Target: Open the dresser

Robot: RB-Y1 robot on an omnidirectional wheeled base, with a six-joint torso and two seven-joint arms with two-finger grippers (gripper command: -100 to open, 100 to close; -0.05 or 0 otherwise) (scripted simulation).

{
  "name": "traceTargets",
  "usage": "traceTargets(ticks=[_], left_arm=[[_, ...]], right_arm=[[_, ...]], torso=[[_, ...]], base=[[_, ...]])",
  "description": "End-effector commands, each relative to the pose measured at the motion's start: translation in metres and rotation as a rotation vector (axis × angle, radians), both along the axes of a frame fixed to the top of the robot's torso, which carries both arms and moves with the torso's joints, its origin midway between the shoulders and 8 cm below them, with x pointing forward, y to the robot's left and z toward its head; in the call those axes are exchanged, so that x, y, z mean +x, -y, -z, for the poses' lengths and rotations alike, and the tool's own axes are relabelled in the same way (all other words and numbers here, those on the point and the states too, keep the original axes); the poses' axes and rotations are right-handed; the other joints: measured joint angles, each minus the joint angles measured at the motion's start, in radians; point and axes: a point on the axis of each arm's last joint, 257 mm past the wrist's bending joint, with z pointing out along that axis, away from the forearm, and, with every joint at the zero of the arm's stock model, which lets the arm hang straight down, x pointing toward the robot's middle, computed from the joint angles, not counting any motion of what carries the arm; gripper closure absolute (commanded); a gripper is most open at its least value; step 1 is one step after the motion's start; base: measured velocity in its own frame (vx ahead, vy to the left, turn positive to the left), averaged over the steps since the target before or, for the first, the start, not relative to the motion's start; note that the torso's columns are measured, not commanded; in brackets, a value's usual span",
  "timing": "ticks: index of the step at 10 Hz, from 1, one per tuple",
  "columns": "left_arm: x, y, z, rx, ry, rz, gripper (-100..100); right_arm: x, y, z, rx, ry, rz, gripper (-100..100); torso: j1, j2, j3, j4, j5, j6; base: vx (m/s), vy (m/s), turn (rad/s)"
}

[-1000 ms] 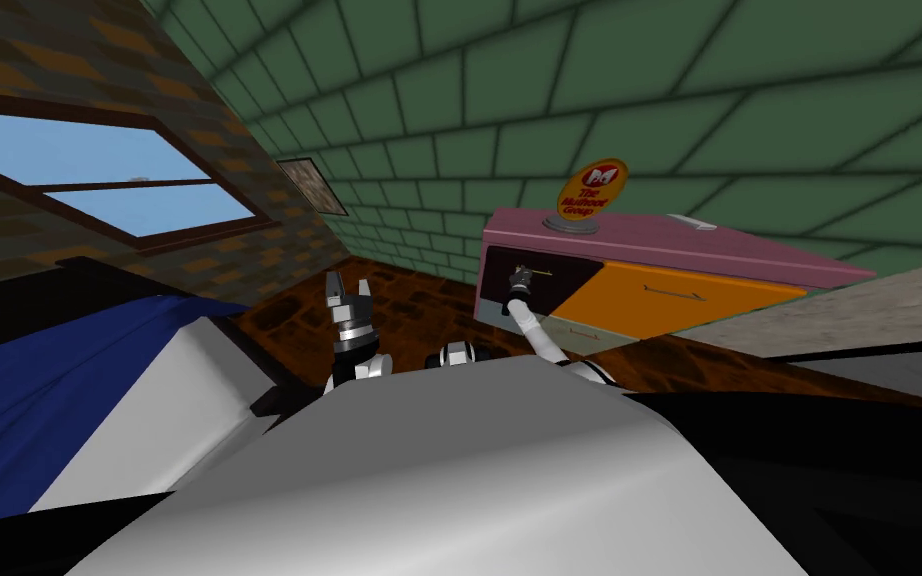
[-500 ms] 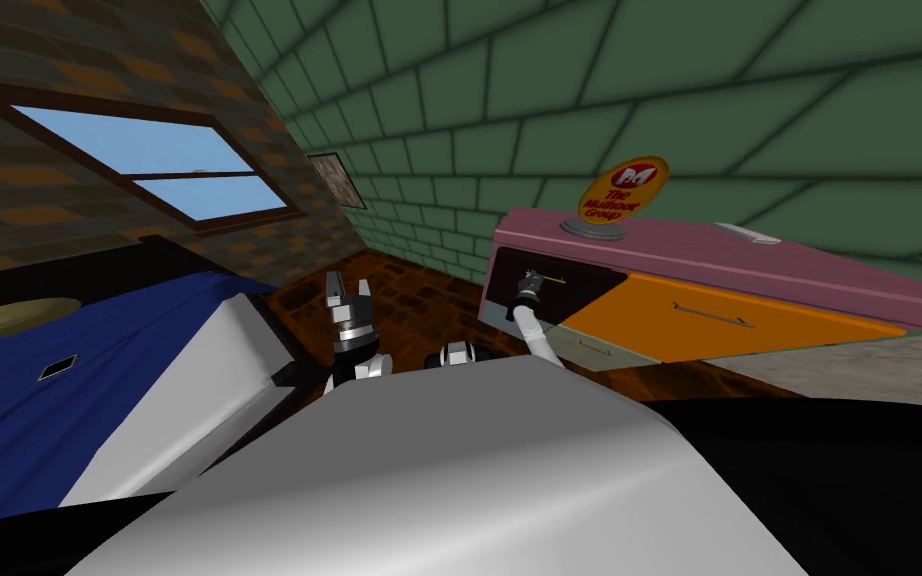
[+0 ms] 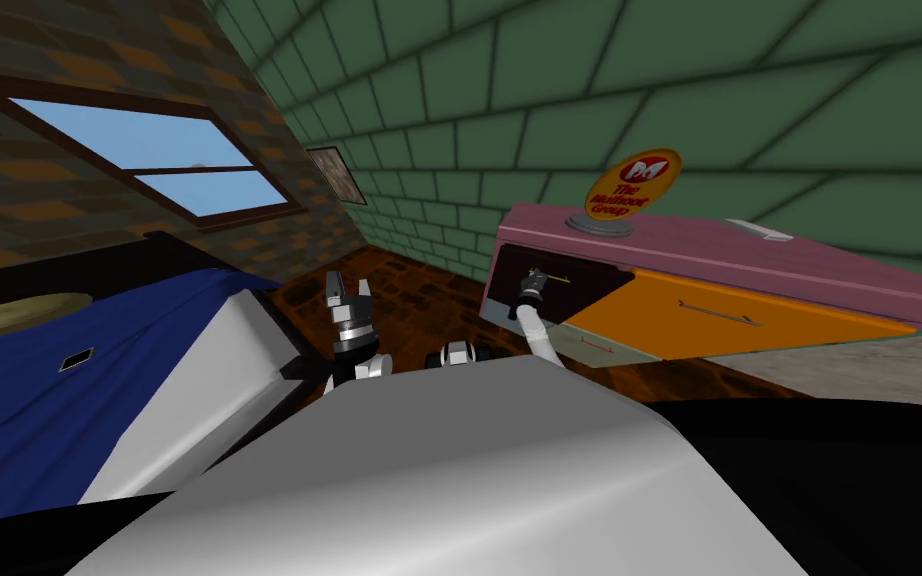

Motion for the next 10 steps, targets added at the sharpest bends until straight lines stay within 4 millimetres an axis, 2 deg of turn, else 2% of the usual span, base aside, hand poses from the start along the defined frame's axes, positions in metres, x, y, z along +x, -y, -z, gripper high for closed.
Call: traceTargets(ticks=[1,2,3,4,5,6,7,8,9,10], left_arm=[[0.000,0.000,0.000,0.000,0.000,0.000,0],[0.000,0.000,0.000,0.000,0.000,0.000,0],[0.000,0.000,0.000,0.000,0.000,0.000,0],[0.000,0.000,0.000,0.000,0.000,0.000,0],[0.000,0.000,0.000,0.000,0.000,0.000,0],[0.000,0.000,0.000,0.000,0.000,0.000,0],[0.000,0.000,0.000,0.000,0.000,0.000,0],[0.000,0.000,0.000,0.000,0.000,0.000,0],[0.000,0.000,0.000,0.000,0.000,0.000,0],[0.000,0.000,0.000,0.000,0.000,0.000,0]], right_arm=[[0.004,0.006,-0.007,0.003,0.002,0.000,100],[0.004,0.000,-0.001,0.007,-0.006,-0.011,100],[-0.004,0.010,0.028,0.051,-0.037,-0.003,100],[-0.007,0.025,0.034,0.047,-0.051,0.011,100],[-0.009,0.029,0.045,0.072,-0.067,0.019,100],[-0.011,0.032,0.055,0.094,-0.080,0.026,100],[-0.011,0.033,0.056,0.106,-0.079,0.028,100],[-0.023,0.049,0.070,0.121,-0.093,0.055,100],[-0.026,0.062,0.073,0.125,-0.097,0.065,100],[-0.029,0.066,0.080,0.145,-0.105,0.073,100]], torso=[[-0.003,0.000,0.000,0.002,0.001,0.001],[-0.003,0.000,-0.001,0.003,0.002,0.003],[-0.005,-0.004,-0.003,0.003,0.002,0.000],[-0.009,-0.004,-0.003,-0.003,-0.005,-0.006],[-0.011,-0.011,-0.006,-0.008,-0.008,-0.008],[-0.009,-0.022,-0.012,-0.012,-0.009,-0.006],[-0.008,-0.030,-0.017,-0.016,-0.010,-0.006],[-0.010,-0.031,-0.018,-0.016,-0.011,-0.006],[-0.014,-0.020,-0.012,-0.017,-0.015,-0.008],[-0.018,-0.018,-0.009,-0.015,-0.016,-0.005]], base=[[-0.120,0.108,-0.076],[-0.052,0.059,-0.001],[-0.156,-0.056,0.323],[-0.207,-0.080,0.476],[-0.122,-0.019,0.396],[-0.044,0.014,0.182],[-0.002,0.017,-0.001],[-0.161,-0.020,0.289],[-0.179,-0.032,0.489],[-0.097,-0.015,0.404]])
